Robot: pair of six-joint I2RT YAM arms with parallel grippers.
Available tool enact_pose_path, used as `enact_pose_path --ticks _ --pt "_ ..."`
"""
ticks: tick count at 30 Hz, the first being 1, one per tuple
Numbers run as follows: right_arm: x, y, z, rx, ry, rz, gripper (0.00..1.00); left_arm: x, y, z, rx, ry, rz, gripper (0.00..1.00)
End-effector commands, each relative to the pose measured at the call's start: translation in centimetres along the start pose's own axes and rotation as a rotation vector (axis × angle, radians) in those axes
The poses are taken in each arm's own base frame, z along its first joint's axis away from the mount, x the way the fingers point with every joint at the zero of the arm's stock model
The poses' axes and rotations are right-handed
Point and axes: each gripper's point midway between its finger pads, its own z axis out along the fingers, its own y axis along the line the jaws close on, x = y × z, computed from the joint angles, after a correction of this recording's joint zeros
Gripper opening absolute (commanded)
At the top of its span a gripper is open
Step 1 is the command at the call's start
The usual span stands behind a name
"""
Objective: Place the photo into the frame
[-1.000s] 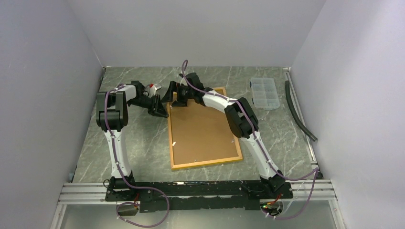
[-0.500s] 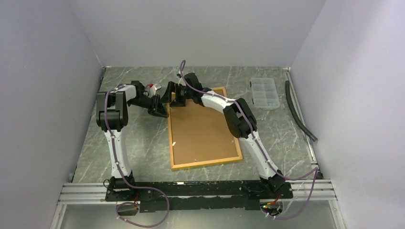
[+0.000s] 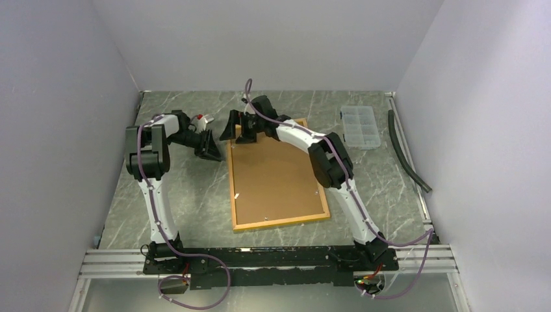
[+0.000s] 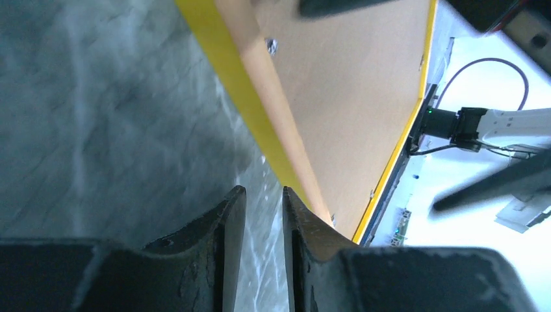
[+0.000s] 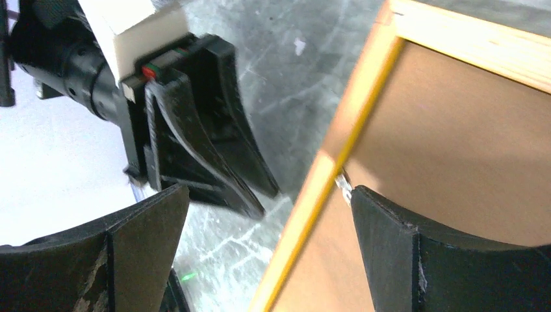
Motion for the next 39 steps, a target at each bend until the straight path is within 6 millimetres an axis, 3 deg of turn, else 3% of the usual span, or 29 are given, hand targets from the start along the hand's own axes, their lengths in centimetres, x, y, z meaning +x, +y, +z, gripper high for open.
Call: enact_pose_path --ticks 1,4,7,10,14,19,25,30,36,39 --pt "-7.3 3.3 -9.6 0.079 -0.204 -0.126 1.00 -0.2 -1.5 -3.4 -0.088 -0.010 0.133 0.34" --pt "-7.9 0.2 -15.8 0.245 -0.306 -0.117 1.00 1.3 -0.8 -3.5 -0.164 0.042 0.195 0.34" --pt "-7.1 -4.0 -22.8 0.411 -0.403 -0.063 1.00 3.4 0.1 -2.9 -0.262 0.121 0.283 0.34" --pt "-4.4 -8.5 -27.2 0.535 -0.441 0.017 1.00 5.5 0.0 -1.4 -0.308 0.208 0.361 0.34" --pt "-1.1 -12.5 -28.9 0.603 -0.426 0.080 1.00 7.6 -0.7 -0.3 -0.327 0.286 0.419 0.33" --pt "0.0 -14.8 -28.0 0.606 -0.390 0.120 1.00 10.4 -1.5 0.6 -0.328 0.374 0.470 0.32" --pt "-1.0 -15.5 -25.1 0.511 -0.353 0.153 1.00 12.8 -3.0 1.4 -0.297 0.435 0.508 0.32" --pt "-3.4 -13.8 -21.2 0.419 -0.316 0.129 1.00 13.9 -4.3 3.2 -0.255 0.483 0.539 0.31" --pt "-5.5 -10.0 -14.2 0.304 -0.218 0.063 1.00 15.1 -7.5 7.1 -0.166 0.555 0.578 0.32" --pt "-6.5 -9.6 -12.7 0.327 -0.199 0.031 1.00 15.9 -9.2 8.3 -0.123 0.600 0.593 0.34"
